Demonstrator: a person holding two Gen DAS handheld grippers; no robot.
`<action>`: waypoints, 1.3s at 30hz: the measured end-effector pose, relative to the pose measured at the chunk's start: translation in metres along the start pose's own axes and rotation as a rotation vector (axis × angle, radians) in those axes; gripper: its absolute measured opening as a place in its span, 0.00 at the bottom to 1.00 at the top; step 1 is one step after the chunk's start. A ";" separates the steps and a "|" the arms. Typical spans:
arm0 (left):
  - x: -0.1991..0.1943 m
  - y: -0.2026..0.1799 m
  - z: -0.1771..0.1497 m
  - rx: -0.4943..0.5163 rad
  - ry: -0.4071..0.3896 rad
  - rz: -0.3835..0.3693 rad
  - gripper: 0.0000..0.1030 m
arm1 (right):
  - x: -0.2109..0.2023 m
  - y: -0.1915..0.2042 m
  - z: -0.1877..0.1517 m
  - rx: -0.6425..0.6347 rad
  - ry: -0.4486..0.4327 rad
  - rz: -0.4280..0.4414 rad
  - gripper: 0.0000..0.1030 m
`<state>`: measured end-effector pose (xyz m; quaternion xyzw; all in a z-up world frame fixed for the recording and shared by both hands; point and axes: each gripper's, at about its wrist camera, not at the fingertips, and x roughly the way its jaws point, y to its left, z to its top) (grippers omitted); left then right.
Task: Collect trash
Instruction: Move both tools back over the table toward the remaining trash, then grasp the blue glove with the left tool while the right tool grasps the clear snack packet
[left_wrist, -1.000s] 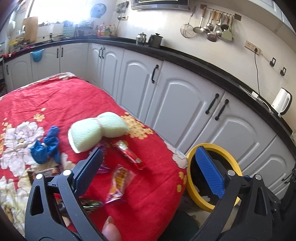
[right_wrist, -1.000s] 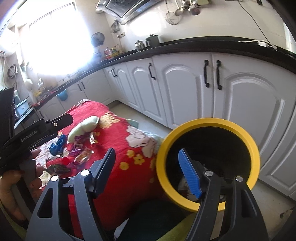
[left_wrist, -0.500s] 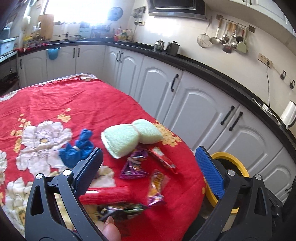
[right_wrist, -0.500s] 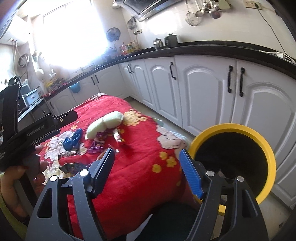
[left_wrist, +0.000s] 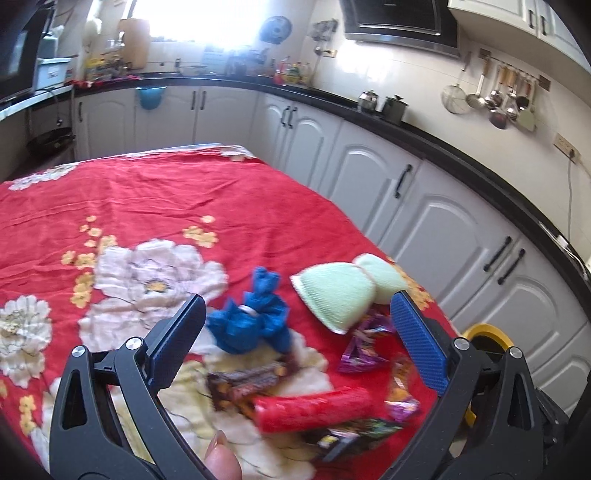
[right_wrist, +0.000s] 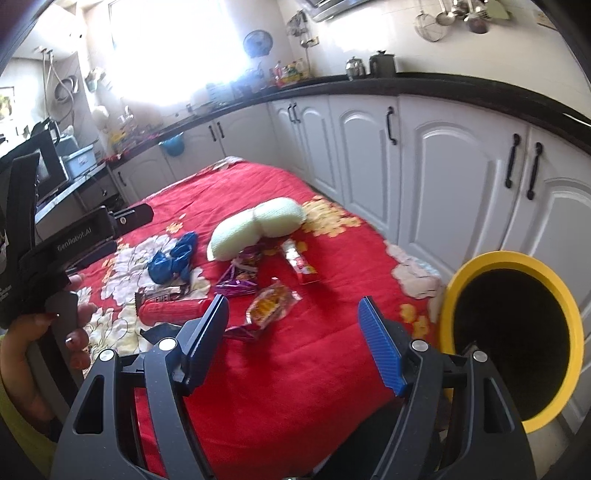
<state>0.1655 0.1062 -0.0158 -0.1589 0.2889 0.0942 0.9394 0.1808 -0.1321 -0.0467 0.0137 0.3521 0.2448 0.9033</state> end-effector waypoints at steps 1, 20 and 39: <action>0.002 0.005 0.001 -0.002 -0.001 0.008 0.89 | 0.006 0.001 0.000 0.000 0.015 0.003 0.68; 0.075 0.027 0.001 0.117 0.234 0.024 0.79 | 0.067 0.002 -0.013 0.087 0.206 0.094 0.33; 0.091 0.037 -0.018 0.097 0.298 0.011 0.16 | 0.055 0.002 -0.027 0.068 0.194 0.131 0.18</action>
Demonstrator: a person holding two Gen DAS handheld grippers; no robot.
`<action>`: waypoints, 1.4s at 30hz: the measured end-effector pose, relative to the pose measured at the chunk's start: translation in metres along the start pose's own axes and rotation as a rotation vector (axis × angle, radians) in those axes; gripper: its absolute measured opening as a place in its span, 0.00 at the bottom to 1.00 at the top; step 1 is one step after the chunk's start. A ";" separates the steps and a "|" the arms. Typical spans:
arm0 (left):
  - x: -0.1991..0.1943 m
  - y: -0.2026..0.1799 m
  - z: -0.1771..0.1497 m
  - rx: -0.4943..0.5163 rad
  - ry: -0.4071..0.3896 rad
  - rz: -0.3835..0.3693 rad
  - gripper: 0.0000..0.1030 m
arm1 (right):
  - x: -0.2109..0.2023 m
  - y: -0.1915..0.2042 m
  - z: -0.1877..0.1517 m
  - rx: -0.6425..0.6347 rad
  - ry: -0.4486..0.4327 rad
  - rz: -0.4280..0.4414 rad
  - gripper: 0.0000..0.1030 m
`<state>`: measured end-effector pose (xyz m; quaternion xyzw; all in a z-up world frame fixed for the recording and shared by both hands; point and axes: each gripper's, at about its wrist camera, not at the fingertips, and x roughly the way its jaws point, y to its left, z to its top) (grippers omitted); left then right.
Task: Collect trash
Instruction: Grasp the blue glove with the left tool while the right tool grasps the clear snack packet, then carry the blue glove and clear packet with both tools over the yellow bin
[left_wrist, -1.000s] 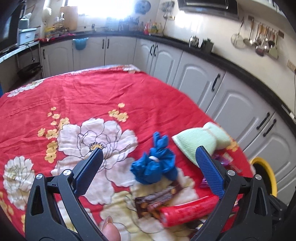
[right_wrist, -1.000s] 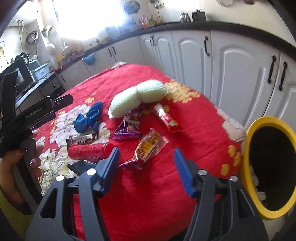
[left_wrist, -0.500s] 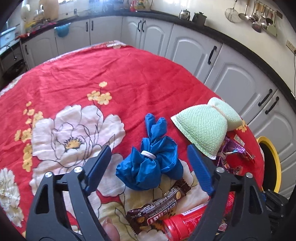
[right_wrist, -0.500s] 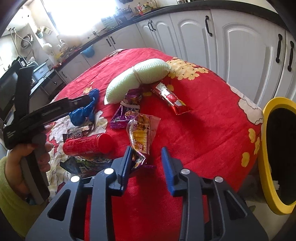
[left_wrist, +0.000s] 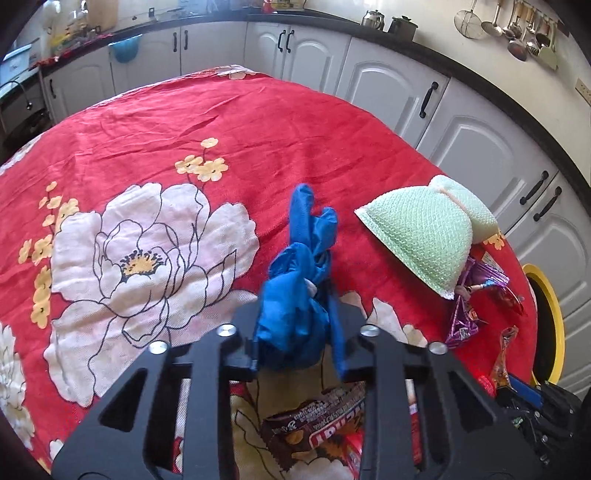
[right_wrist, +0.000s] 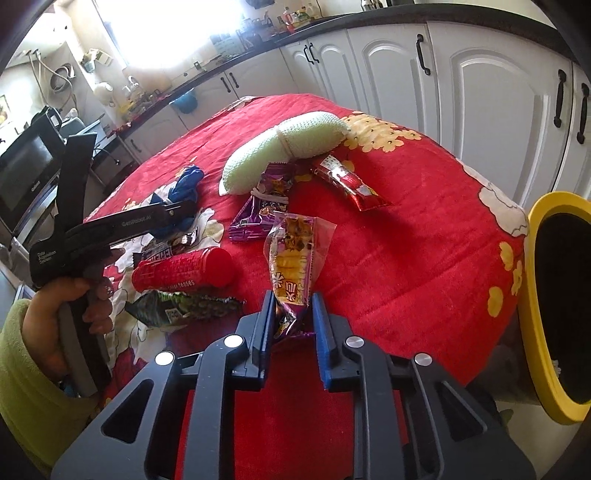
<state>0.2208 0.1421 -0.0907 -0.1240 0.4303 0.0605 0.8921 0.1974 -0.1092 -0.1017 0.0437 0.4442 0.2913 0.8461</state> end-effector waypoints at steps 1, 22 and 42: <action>-0.001 0.001 0.000 -0.004 0.000 -0.006 0.14 | -0.002 -0.001 -0.001 0.001 -0.005 -0.001 0.18; -0.072 -0.038 -0.010 0.043 -0.177 -0.087 0.09 | -0.048 -0.013 -0.004 0.014 -0.123 -0.019 0.17; -0.092 -0.107 -0.024 0.153 -0.200 -0.182 0.09 | -0.095 -0.048 0.001 0.083 -0.245 -0.074 0.17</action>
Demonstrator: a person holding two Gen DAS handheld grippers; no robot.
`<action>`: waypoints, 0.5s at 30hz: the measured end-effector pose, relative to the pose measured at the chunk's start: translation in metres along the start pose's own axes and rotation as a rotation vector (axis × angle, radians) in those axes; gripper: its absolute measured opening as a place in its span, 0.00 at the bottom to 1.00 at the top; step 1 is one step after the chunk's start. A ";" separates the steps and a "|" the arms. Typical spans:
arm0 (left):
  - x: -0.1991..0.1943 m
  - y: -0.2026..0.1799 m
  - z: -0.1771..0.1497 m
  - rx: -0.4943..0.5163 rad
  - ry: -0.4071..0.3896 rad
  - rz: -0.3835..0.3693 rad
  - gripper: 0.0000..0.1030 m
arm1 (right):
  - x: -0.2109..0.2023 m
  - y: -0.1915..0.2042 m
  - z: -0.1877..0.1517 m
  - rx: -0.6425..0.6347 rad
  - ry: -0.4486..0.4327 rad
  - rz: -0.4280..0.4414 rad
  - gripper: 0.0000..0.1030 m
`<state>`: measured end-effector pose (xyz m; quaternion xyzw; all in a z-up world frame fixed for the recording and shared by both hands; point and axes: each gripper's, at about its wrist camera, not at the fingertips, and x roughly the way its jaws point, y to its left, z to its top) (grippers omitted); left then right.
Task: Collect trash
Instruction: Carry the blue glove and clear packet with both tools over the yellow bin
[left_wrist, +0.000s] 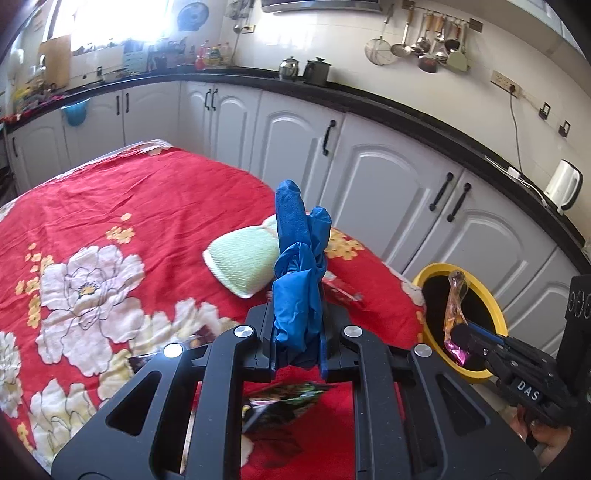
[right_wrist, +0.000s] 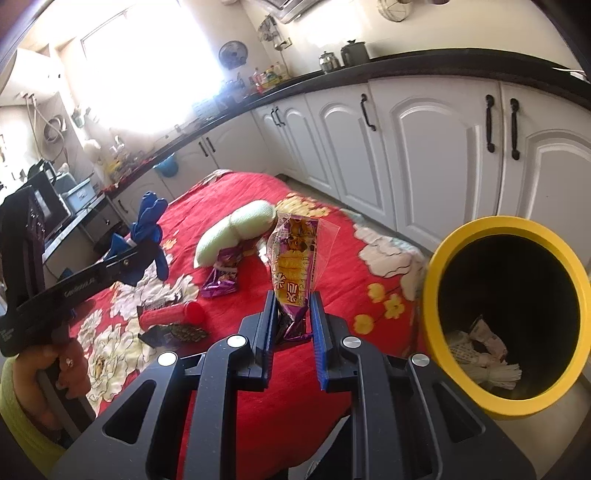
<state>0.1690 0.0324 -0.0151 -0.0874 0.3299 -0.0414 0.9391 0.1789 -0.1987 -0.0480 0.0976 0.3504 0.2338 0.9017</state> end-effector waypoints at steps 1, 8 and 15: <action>0.000 -0.004 0.000 0.005 0.000 -0.005 0.09 | -0.002 -0.002 0.000 0.005 -0.004 -0.002 0.17; 0.002 -0.025 -0.001 0.032 0.003 -0.035 0.09 | -0.012 -0.020 0.005 0.039 -0.030 -0.035 0.17; 0.008 -0.050 -0.002 0.071 0.014 -0.067 0.09 | -0.021 -0.036 0.009 0.067 -0.060 -0.072 0.17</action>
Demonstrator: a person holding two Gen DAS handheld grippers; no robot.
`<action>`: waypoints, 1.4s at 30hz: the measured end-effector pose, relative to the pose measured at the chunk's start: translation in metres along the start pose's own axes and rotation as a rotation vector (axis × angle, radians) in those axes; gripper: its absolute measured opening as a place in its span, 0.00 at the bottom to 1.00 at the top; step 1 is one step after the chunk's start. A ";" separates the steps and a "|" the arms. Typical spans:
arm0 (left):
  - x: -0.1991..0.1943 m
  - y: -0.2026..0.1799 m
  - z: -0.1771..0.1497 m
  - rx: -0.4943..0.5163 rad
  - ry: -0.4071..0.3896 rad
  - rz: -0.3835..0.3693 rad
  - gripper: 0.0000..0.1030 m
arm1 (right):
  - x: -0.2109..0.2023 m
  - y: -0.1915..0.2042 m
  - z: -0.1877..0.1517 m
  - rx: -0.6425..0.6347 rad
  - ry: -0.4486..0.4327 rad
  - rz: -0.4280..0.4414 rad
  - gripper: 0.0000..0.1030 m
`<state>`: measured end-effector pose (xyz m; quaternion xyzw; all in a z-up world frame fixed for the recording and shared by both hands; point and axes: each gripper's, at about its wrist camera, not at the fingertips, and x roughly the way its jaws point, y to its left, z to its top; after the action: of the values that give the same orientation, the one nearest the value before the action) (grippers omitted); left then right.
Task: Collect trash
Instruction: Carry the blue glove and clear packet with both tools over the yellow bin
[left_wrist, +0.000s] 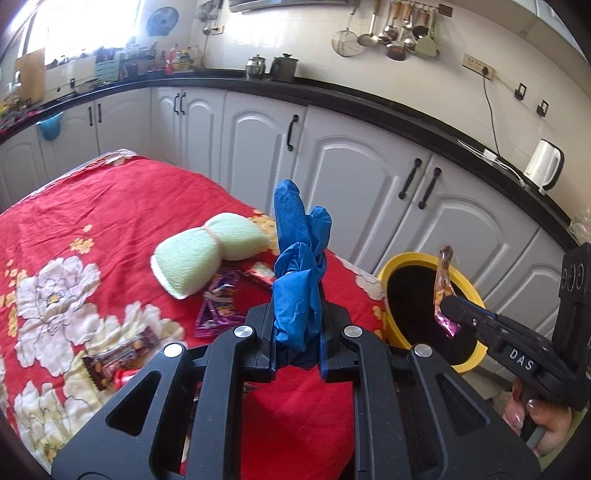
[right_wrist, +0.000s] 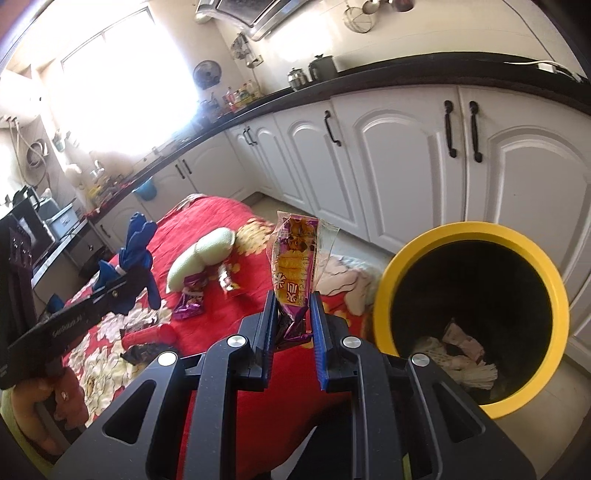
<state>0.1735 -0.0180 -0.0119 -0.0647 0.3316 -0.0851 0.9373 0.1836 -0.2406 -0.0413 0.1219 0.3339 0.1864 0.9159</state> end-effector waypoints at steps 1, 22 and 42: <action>0.001 -0.004 0.000 0.005 0.001 -0.003 0.09 | -0.002 -0.003 0.001 0.002 -0.007 -0.011 0.17; 0.032 -0.073 0.003 0.089 0.034 -0.083 0.09 | -0.019 -0.062 0.010 0.062 -0.058 -0.124 0.17; 0.083 -0.142 -0.001 0.157 0.113 -0.158 0.09 | -0.022 -0.152 0.009 0.170 -0.034 -0.240 0.17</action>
<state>0.2200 -0.1737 -0.0376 -0.0124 0.3703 -0.1877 0.9097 0.2136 -0.3872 -0.0749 0.1613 0.3450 0.0446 0.9236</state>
